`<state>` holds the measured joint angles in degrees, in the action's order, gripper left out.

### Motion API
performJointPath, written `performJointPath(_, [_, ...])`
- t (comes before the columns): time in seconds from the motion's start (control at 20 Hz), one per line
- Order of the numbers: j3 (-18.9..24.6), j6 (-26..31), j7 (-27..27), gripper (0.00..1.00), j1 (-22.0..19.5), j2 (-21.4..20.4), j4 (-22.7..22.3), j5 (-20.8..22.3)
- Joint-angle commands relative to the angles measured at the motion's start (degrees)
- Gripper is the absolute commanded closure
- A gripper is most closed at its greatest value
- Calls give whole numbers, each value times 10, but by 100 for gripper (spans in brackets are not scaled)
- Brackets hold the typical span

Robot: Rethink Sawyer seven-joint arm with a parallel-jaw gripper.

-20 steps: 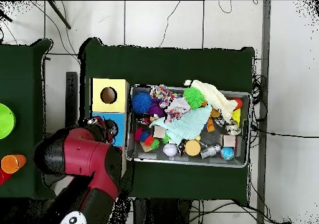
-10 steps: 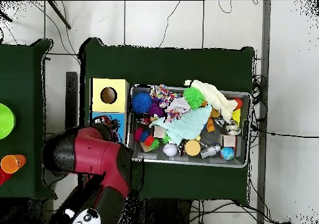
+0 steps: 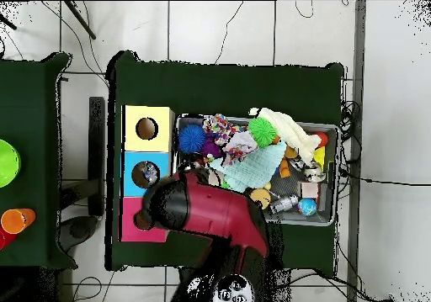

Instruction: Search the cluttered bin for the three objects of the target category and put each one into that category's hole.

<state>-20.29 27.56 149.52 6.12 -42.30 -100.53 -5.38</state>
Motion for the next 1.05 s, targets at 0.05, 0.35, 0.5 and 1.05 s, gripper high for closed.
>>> performJointPath(0.05, [149,-7,-228,100,-89,-56,-86,110])
performJointPath(0.35, [191,2,-242,100,-149,-69,-91,161])
performJointPath(0.5, [211,1,-241,100,-172,-69,-94,179])
performJointPath(1.05, [249,9,-196,100,-188,-64,-89,223])
